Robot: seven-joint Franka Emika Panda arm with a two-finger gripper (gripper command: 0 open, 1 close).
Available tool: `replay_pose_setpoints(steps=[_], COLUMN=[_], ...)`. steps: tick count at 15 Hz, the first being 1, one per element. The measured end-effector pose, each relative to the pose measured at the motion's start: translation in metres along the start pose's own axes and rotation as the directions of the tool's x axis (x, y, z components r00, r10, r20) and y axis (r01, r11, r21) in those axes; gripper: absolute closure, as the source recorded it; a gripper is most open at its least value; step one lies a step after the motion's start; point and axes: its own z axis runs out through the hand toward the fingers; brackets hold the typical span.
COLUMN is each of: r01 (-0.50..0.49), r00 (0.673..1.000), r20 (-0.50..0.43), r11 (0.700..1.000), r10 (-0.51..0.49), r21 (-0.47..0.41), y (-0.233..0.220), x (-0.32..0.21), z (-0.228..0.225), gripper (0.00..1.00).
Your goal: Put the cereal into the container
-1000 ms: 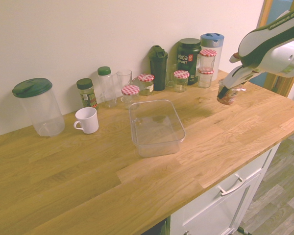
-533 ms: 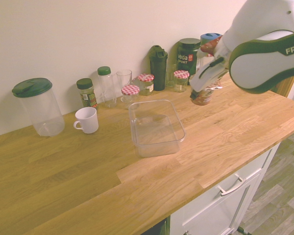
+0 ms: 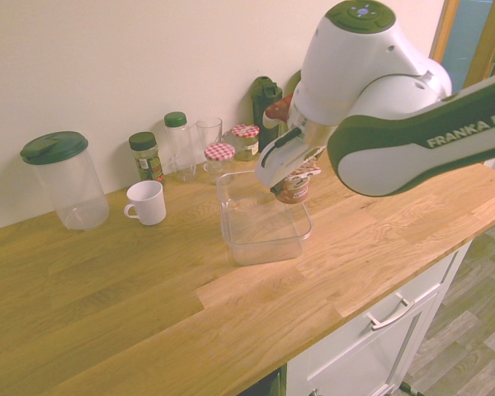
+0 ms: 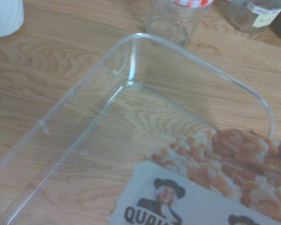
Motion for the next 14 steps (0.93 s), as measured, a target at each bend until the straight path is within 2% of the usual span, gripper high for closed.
replay_pose_setpoints(steps=[4, 14], r01=[-0.004, 0.052], r00=[0.993, 0.981], r20=[0.118, 0.192], r11=[1.000, 0.994], r10=[0.006, -0.033], r21=[-0.017, -0.097], y=[-0.007, -0.018], x=[0.026, 0.025], z=[0.044, 0.104], gripper=[1.00, 1.00])
